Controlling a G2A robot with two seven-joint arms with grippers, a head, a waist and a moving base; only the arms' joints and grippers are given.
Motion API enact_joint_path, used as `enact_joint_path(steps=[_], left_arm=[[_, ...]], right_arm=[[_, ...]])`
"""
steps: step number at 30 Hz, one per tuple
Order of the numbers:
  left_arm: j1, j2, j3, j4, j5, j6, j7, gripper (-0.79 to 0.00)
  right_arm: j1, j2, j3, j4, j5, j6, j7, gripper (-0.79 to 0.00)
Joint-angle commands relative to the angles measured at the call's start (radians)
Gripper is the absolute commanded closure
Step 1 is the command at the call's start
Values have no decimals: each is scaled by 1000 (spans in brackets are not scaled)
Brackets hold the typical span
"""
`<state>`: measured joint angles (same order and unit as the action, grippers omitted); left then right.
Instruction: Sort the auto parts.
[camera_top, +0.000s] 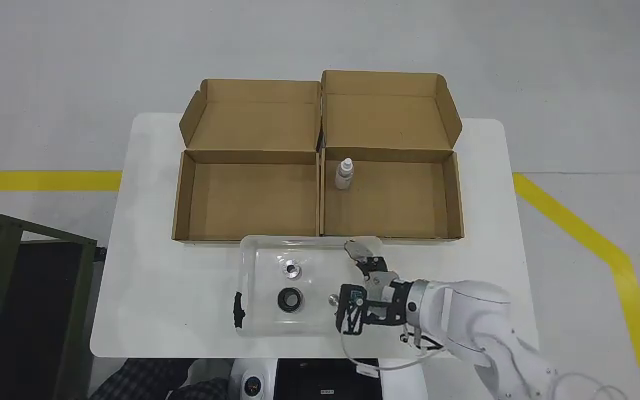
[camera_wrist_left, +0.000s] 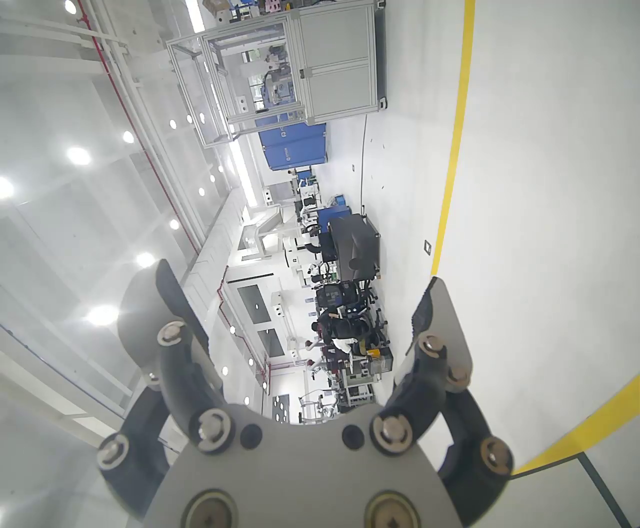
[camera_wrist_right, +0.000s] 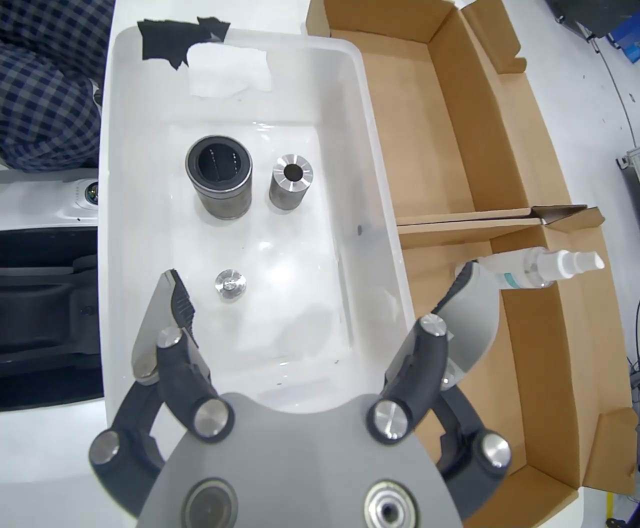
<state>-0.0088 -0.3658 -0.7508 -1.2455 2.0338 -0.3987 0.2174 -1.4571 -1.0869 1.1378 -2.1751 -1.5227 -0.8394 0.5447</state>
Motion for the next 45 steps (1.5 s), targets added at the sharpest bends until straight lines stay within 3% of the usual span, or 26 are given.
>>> enact_joint_path(steps=[1,21,25,29,31,35,36,42,44,45], left_arm=[[0,0,0,0,0,0,0,-785],[0,0,0,0,0,0,0,-785],[0,0,0,0,0,0,0,-785],[0,0,0,0,0,0,0,-785],[0,0,0,0,0,0,0,-785],[0,0,0,0,0,0,0,-785],[0,0,0,0,0,0,0,-785],[0,0,0,0,0,0,0,-785],[0,0,0,0,0,0,0,-785],[0,0,0,0,0,0,0,-785]], right_arm=[[4,0,-9,7,-3,2,9,-785],[109,-13,-150,119,57,-5,186,-785],[132,-17,-175,140,76,3,214,-686],[160,-22,-206,176,98,-12,257,-662],[177,-24,-224,191,105,-18,278,-625],[203,-29,-247,211,123,-11,311,-480],[208,-30,-251,214,128,-10,318,-413],[228,-31,-272,231,154,-10,355,-172],[233,-32,-277,233,167,-15,359,0],[234,-31,-280,233,177,-19,356,0]])
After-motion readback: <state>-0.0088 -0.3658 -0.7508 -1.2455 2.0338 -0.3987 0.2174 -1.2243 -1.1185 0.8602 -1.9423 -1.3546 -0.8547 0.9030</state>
